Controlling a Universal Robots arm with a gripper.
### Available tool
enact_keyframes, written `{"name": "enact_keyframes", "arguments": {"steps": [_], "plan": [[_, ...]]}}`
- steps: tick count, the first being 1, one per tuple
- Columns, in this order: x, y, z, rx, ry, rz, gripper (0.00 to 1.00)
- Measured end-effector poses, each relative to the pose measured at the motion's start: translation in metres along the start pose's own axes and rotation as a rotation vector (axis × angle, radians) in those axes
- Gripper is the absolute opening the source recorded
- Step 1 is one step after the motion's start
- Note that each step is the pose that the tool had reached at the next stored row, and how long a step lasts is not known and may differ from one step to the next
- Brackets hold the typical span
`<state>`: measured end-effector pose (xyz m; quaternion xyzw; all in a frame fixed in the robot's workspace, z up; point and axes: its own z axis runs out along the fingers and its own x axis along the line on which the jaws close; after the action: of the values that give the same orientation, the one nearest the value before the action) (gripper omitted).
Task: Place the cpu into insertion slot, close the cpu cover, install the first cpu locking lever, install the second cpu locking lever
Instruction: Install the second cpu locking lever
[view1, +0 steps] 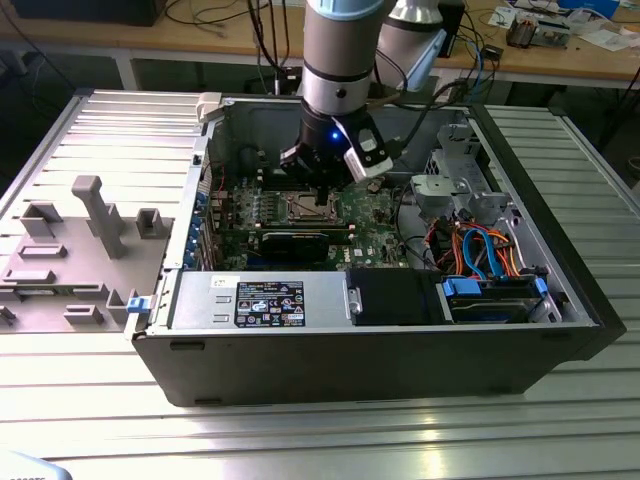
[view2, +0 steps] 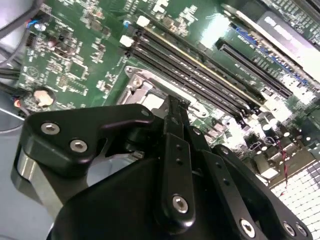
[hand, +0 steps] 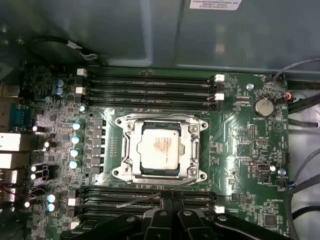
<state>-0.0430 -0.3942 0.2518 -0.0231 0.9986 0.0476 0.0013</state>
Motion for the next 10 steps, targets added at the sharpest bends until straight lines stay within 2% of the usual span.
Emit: {"name": "enact_keyframes", "arguments": {"steps": [3,8,10], "plan": [[0.0108,-0.0019,0.0046,-0.0031,-0.0002,0.0,0.11],[0.0335,-0.0037,0.0137,-0.0065,-0.0004,0.0,0.11],[0.038,-0.0038,0.0162,-0.0078,-0.0003,0.0,0.11]]}}
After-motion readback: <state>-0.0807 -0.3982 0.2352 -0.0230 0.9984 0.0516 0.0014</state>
